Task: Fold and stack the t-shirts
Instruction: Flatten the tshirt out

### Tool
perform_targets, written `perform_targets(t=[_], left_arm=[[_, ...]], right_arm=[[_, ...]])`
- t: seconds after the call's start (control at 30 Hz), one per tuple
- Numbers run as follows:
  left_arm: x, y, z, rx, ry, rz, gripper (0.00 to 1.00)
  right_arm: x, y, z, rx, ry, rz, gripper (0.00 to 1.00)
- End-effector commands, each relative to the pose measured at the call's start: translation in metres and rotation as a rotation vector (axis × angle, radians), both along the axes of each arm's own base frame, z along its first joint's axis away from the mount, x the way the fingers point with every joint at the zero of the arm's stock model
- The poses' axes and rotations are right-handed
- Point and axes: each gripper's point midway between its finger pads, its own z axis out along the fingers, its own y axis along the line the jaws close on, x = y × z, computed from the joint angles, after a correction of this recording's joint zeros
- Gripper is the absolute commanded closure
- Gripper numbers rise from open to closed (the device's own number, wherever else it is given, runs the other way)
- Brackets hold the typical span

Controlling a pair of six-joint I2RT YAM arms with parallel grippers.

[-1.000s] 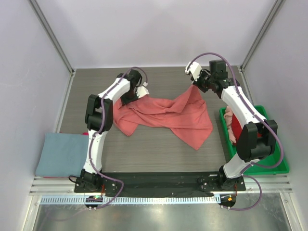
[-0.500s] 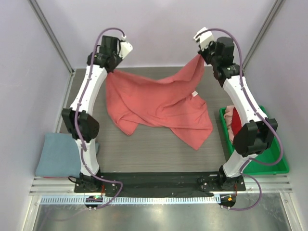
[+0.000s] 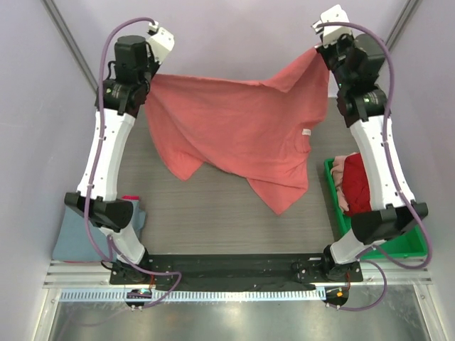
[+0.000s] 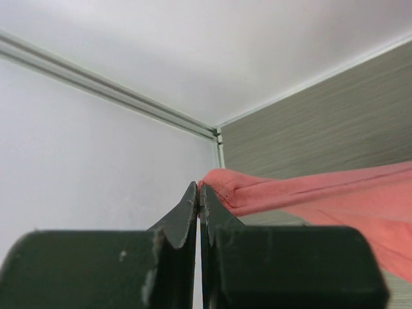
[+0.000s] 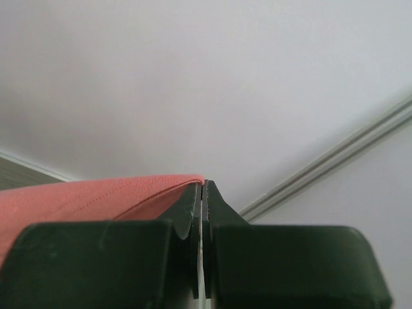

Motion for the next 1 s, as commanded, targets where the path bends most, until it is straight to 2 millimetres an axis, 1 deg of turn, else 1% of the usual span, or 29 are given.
perform_targets(t=[0.0, 0.03, 0.07, 0.1, 0.13, 0.17, 0.2, 0.23, 0.27, 0.3, 0.33, 0.37, 0.4, 0.43, 0.47, 0.5, 0.53, 0.6, 0.63, 0.7, 0.73, 0.77, 0.8, 0.83, 0.87, 0.9, 0.93, 0.97], left_arm=[[-0.044, 0.021, 0.081, -0.055, -0.229, 0.046, 1.00], [-0.050, 0.022, 0.085, -0.056, -0.237, 0.046, 1.00], [-0.064, 0.025, 0.096, -0.065, -0.265, 0.043, 1.00], [-0.070, 0.027, 0.099, -0.066, -0.270, 0.044, 1.00], [-0.076, 0.029, 0.102, -0.069, -0.277, 0.045, 1.00], [-0.090, 0.032, 0.112, -0.075, -0.302, 0.043, 1.00], [-0.096, 0.034, 0.114, -0.079, -0.310, 0.045, 1.00], [-0.102, 0.035, 0.118, -0.081, -0.321, 0.042, 1.00], [-0.110, 0.037, 0.124, -0.086, -0.337, 0.042, 1.00], [-0.122, 0.041, 0.135, -0.098, -0.370, 0.041, 1.00], [-0.131, 0.043, 0.141, -0.101, -0.387, 0.039, 1.00], [-0.137, 0.044, 0.146, -0.104, -0.403, 0.037, 1.00], [-0.150, 0.048, 0.156, -0.108, -0.433, 0.037, 1.00], [-0.156, 0.049, 0.162, -0.112, -0.451, 0.035, 1.00], [-0.162, 0.052, 0.166, -0.112, -0.465, 0.036, 1.00], [-0.174, 0.056, 0.175, -0.113, -0.492, 0.039, 1.00], [-0.178, 0.058, 0.179, -0.113, -0.504, 0.039, 1.00], [-0.190, 0.065, 0.190, -0.119, -0.545, 0.051, 1.00], [-0.193, 0.066, 0.194, -0.113, -0.556, 0.049, 1.00], [-0.204, 0.070, 0.211, -0.114, -0.609, 0.054, 1.00], [-0.207, 0.071, 0.217, -0.109, -0.627, 0.051, 1.00], [-0.208, 0.071, 0.226, -0.098, -0.658, 0.049, 1.00], [-0.214, 0.072, 0.237, -0.095, -0.695, 0.046, 1.00], [-0.215, 0.073, 0.247, -0.090, -0.730, 0.047, 1.00], [-0.205, 0.071, 0.248, -0.058, -0.725, 0.046, 1.00], [-0.205, 0.071, 0.254, -0.045, -0.740, 0.048, 1.00], [-0.201, 0.071, 0.257, -0.036, -0.751, 0.050, 1.00], [-0.186, 0.068, 0.251, -0.004, -0.723, 0.051, 1.00]], right_arm=[[-0.086, -0.012, 0.105, 0.016, -0.240, 0.013, 0.99], [-0.094, -0.012, 0.109, 0.012, -0.247, 0.015, 0.99], [-0.104, -0.011, 0.111, 0.004, -0.245, 0.028, 0.99], [-0.123, -0.013, 0.123, -0.010, -0.275, 0.032, 0.99], [-0.134, -0.014, 0.129, -0.015, -0.291, 0.036, 0.99], [-0.143, -0.013, 0.132, -0.023, -0.296, 0.048, 0.99], [-0.154, -0.014, 0.138, -0.032, -0.311, 0.049, 0.99], [-0.175, -0.017, 0.151, -0.033, -0.349, 0.051, 0.99], [-0.183, -0.018, 0.153, -0.035, -0.349, 0.055, 0.99], [-0.193, -0.019, 0.159, -0.035, -0.364, 0.055, 0.99], [-0.214, -0.023, 0.173, -0.034, -0.405, 0.052, 0.99], [-0.222, -0.024, 0.175, -0.035, -0.409, 0.052, 0.99], [-0.233, -0.027, 0.182, -0.037, -0.429, 0.048, 0.99], [-0.254, -0.030, 0.196, -0.033, -0.477, 0.046, 0.99], [-0.263, -0.031, 0.202, -0.030, -0.497, 0.045, 0.99], [-0.272, -0.033, 0.209, -0.029, -0.520, 0.040, 0.99], [-0.288, -0.037, 0.220, -0.020, -0.559, 0.033, 0.99], [-0.303, -0.041, 0.230, -0.018, -0.593, 0.019, 0.99], [-0.316, -0.045, 0.241, -0.017, -0.631, 0.008, 0.99], [-0.322, -0.048, 0.249, -0.050, -0.657, -0.014, 0.99], [-0.330, -0.050, 0.257, -0.062, -0.686, -0.023, 0.99], [-0.332, -0.051, 0.262, -0.077, -0.706, -0.033, 0.99], [-0.325, -0.051, 0.264, -0.113, -0.707, -0.051, 0.99], [-0.324, -0.051, 0.268, -0.126, -0.720, -0.058, 0.99], [-0.321, -0.052, 0.272, -0.144, -0.734, -0.074, 0.99], [-0.307, -0.050, 0.270, -0.172, -0.721, -0.085, 0.99], [-0.297, -0.050, 0.269, -0.181, -0.712, -0.093, 0.99], [-0.290, -0.050, 0.269, -0.179, -0.709, -0.101, 0.99]])
